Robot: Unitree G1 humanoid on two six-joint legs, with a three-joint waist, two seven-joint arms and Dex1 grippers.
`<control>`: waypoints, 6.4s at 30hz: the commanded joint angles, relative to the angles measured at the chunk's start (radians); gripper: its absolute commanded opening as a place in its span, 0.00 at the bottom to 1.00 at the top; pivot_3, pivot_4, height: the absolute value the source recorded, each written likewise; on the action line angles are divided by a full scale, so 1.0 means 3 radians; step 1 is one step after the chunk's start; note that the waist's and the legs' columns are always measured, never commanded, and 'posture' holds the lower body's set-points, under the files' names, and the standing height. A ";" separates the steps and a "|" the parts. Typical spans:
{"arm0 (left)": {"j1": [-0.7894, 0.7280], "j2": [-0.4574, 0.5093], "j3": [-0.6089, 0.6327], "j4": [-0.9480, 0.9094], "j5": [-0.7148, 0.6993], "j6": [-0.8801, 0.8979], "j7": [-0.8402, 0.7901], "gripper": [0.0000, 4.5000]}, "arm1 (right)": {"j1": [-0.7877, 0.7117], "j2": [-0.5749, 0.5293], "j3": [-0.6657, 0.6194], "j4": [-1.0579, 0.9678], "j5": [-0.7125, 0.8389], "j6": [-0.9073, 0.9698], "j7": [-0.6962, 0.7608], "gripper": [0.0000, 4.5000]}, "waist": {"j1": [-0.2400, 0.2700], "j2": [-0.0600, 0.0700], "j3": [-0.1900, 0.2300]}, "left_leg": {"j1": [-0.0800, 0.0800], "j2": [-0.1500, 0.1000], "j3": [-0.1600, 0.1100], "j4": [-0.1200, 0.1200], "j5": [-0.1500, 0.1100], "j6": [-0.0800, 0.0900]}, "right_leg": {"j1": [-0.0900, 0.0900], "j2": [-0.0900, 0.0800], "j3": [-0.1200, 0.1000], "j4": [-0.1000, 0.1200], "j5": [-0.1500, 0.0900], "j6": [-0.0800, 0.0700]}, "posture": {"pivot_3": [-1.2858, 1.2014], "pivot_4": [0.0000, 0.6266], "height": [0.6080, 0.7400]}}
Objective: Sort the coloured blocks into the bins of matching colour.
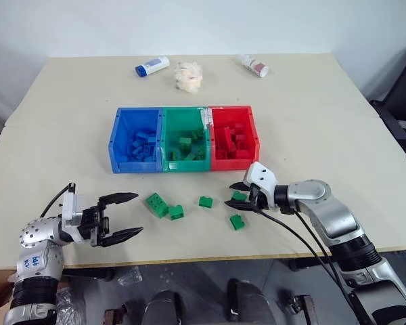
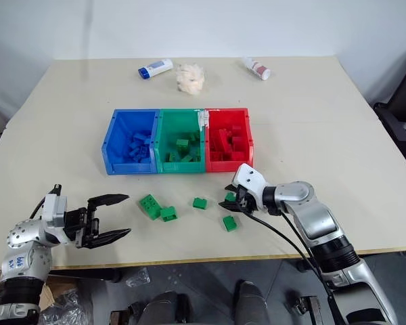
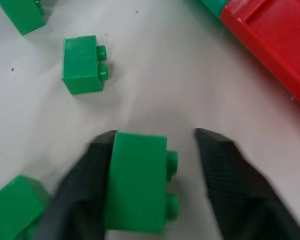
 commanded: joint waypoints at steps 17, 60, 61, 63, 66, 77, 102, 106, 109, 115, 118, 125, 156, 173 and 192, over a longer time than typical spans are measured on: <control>-0.0092 -0.0040 0.0042 -0.0060 -0.0015 -0.0014 0.0027 1.00 | -0.1673 0.1306 -0.0314 0.1543 0.0002 -0.0512 -0.0781 0.22 | -0.0097 0.0000 0.0000 | 0.0000 0.0001 0.0002 -0.0001 0.0002 -0.0003 | -0.0003 0.0002 0.0001 0.0008 -0.0001 -0.0003 | 0.52 0.24 1.00; -0.0153 0.0151 0.0080 0.0161 -0.0064 0.0012 -0.0217 1.00 | 0.0556 -0.0625 -0.0746 -0.0587 0.0647 -0.0293 0.0571 0.99 | -0.0010 -0.0002 0.0001 | 0.0004 0.0002 0.0003 -0.0002 -0.0002 -0.0003 | 0.0000 0.0002 0.0001 -0.0003 0.0000 -0.0001 | 0.52 0.24 1.00; -0.0160 0.0148 0.0075 0.0155 -0.0061 0.0014 -0.0206 1.00 | 0.0499 -0.0576 -0.0686 -0.0560 0.0630 -0.0286 0.0561 0.99 | -0.0007 -0.0002 0.0001 | 0.0004 0.0002 0.0003 -0.0002 -0.0003 -0.0003 | 0.0000 0.0002 0.0001 -0.0002 0.0000 -0.0001 | 0.52 0.24 1.00; -0.0172 0.0132 0.0060 0.0143 -0.0054 0.0015 -0.0184 1.00 | 0.0369 -0.0455 -0.0522 -0.0462 0.0539 -0.0310 0.0519 0.99 | -0.0001 -0.0001 0.0001 | 0.0004 0.0002 0.0002 -0.0002 -0.0002 -0.0003 | 0.0000 0.0002 0.0000 -0.0002 0.0000 -0.0001 | 0.52 0.24 1.00; -0.0177 0.0097 0.0031 0.0108 -0.0046 0.0011 -0.0155 1.00 | 0.0103 -0.0159 -0.0181 -0.0220 0.0286 -0.0372 0.0387 0.99 | -0.0005 -0.0002 0.0001 | 0.0003 0.0002 0.0003 0.0000 -0.0002 -0.0003 | 0.0000 0.0002 0.0000 -0.0001 0.0000 -0.0001 | 0.52 0.24 1.00; -0.0049 0.0040 -0.0022 -0.0027 -0.0059 -0.0001 -0.0171 1.00 | -0.0197 0.0357 0.0276 0.0321 -0.0170 -0.0570 0.0229 0.99 | -0.0003 -0.0001 0.0001 | 0.0000 0.0001 0.0003 0.0000 -0.0003 -0.0002 | -0.0001 0.0002 -0.0001 0.0000 -0.0001 -0.0001 | 0.52 0.24 1.00; 0.0021 -0.0125 -0.0055 0.0007 0.0026 -0.0128 0.0001 1.00 | -0.1102 0.0961 -0.0166 0.0519 0.0079 -0.0465 -0.0154 0.20 | -0.0069 -0.0002 0.0001 | 0.0002 0.0003 0.0003 0.0000 -0.0002 -0.0004 | -0.0003 0.0003 0.0000 0.0005 -0.0001 -0.0002 | 0.52 0.24 1.00; -0.0004 -0.0113 -0.0027 0.0001 0.0063 -0.0158 0.0094 1.00 | -0.1623 0.1146 -0.0155 0.1412 -0.0191 -0.0743 -0.0443 0.28 | -0.0092 -0.0002 0.0001 | 0.0001 0.0003 0.0003 -0.0001 -0.0002 -0.0003 | -0.0002 0.0003 -0.0001 0.0004 -0.0001 -0.0002 | 0.52 0.24 1.00; 0.0017 -0.0100 -0.0013 -0.0048 0.0072 -0.0161 0.0148 1.00 | -0.1842 0.1225 -0.0129 0.1876 -0.0298 -0.0890 -0.0497 0.50 | -0.0093 -0.0002 0.0001 | 0.0001 0.0002 0.0003 -0.0001 -0.0002 -0.0004 | -0.0002 0.0003 -0.0001 0.0005 -0.0001 -0.0001 | 0.52 0.24 1.00; 0.0135 -0.0045 0.0048 -0.0205 0.0067 -0.0140 0.0310 1.00 | -0.1971 0.1252 -0.0199 0.2152 -0.0348 -0.1152 -0.0477 0.94 | -0.0114 -0.0001 0.0001 | -0.0001 0.0002 0.0005 -0.0004 -0.0002 -0.0004 | -0.0004 0.0003 0.0000 0.0001 -0.0001 -0.0001 | 0.52 0.24 1.00; 0.0232 -0.0018 0.0084 -0.0318 0.0052 -0.0105 0.0365 1.00 | -0.1900 0.1182 -0.0214 0.2025 -0.0317 -0.1162 -0.0351 0.99 | -0.0137 -0.0001 0.0001 | 0.0000 0.0003 0.0005 -0.0004 -0.0002 -0.0004 | -0.0004 0.0003 0.0000 0.0002 -0.0001 -0.0001 | 0.52 0.24 1.00; 0.0500 0.0038 0.0223 -0.0639 0.0169 -0.0034 0.0838 1.00 | -0.1258 0.0775 -0.0266 0.1174 0.0072 -0.1320 0.0472 0.99 | -0.0138 -0.0002 0.0001 | 0.0000 0.0003 0.0002 -0.0005 -0.0003 -0.0004 | -0.0002 0.0002 -0.0001 -0.0001 -0.0001 -0.0001 | 0.52 0.24 1.00; 0.1003 -0.0087 0.0081 -0.1205 0.0569 0.0196 0.1629 1.00 | -0.0181 -0.0219 -0.0454 0.0441 0.0688 -0.1100 0.1555 0.99 | 0.0005 -0.0002 0.0001 | 0.0004 0.0005 0.0005 -0.0002 -0.0006 -0.0004 | -0.0002 0.0003 -0.0001 0.0000 -0.0002 -0.0004 | 0.52 0.24 1.00; 0.0673 0.0056 -0.0055 -0.0769 0.0276 0.0070 0.0712 1.00 | 0.0496 -0.0898 -0.0570 -0.0193 0.0601 -0.0764 0.1419 0.99 | 0.0007 -0.0002 0.0001 | 0.0004 0.0006 0.0005 0.0001 -0.0006 -0.0004 | -0.0001 0.0003 -0.0001 -0.0001 -0.0002 -0.0004 | 0.52 0.24 1.00; 0.1161 0.0025 0.0002 -0.1264 0.0098 0.0108 0.0680 1.00 | 0.0341 -0.0330 0.0054 -0.0068 -0.0070 -0.0751 0.0766 0.99 | 0.0003 -0.0002 0.0001 | 0.0005 0.0007 0.0004 0.0001 -0.0006 -0.0005 | 0.0000 0.0003 -0.0001 -0.0001 -0.0003 -0.0005 | 0.52 0.24 1.00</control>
